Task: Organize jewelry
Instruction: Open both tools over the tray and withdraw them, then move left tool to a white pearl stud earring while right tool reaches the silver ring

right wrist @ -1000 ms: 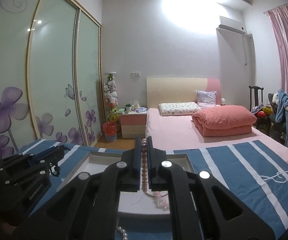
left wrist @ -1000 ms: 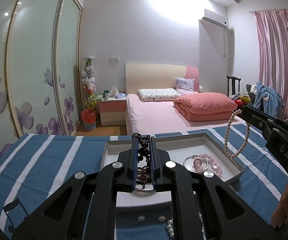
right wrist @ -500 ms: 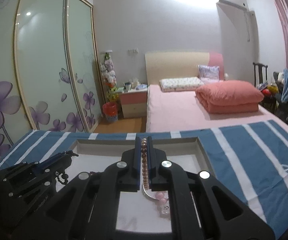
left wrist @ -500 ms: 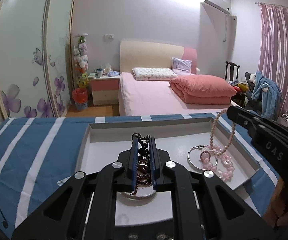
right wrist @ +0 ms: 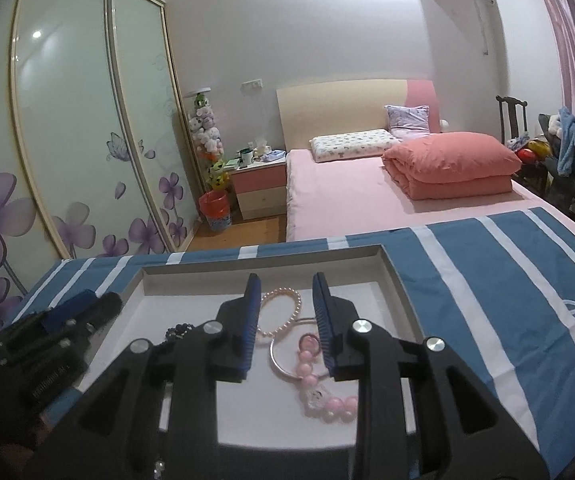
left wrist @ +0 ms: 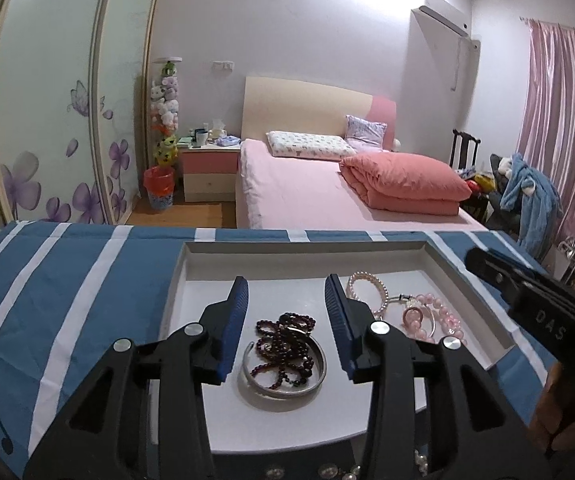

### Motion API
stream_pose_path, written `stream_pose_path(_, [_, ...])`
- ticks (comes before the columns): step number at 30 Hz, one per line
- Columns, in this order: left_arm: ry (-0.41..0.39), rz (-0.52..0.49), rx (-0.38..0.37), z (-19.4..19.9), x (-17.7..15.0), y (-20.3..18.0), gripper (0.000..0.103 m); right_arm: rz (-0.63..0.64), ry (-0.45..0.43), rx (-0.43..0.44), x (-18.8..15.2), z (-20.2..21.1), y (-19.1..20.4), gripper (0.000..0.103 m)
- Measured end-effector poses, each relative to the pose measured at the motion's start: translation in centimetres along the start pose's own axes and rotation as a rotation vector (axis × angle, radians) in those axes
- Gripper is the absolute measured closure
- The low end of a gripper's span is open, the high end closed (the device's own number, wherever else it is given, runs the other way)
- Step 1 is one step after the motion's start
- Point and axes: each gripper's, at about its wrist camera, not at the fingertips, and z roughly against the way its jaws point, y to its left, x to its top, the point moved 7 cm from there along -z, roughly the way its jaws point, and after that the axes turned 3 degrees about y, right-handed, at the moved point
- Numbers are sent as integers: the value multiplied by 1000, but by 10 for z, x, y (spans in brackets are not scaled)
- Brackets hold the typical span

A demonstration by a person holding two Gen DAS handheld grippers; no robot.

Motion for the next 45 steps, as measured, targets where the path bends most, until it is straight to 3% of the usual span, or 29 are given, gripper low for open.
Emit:
stream_pose_path(9, [0,33,20,31,-5,23,62,27,44,11,-17,30,1,75])
stream_pose_path(20, [130,55,78,55,-61,61,56,196,322,110,-110,58,20,70])
stream_pose_path(27, [185,62,82,58,-81,70,55,270,428,140,-149,64,35,67])
stream_pose_path(36, [203,15,63,59,-90,54,54,328,445,108,-151,54,42,67])
stream_pose_path(37, [206,12,61,58,-91,54,54,331,445,109,-151,53,43,68])
stream_pose_path(39, [213,6,58,57,-93,53,54,333,440,107,-149,53,41,81])
stream_pose_path(45, [245,-23,31,50,-97,37,54,270,429,16,-137,44,14,81])
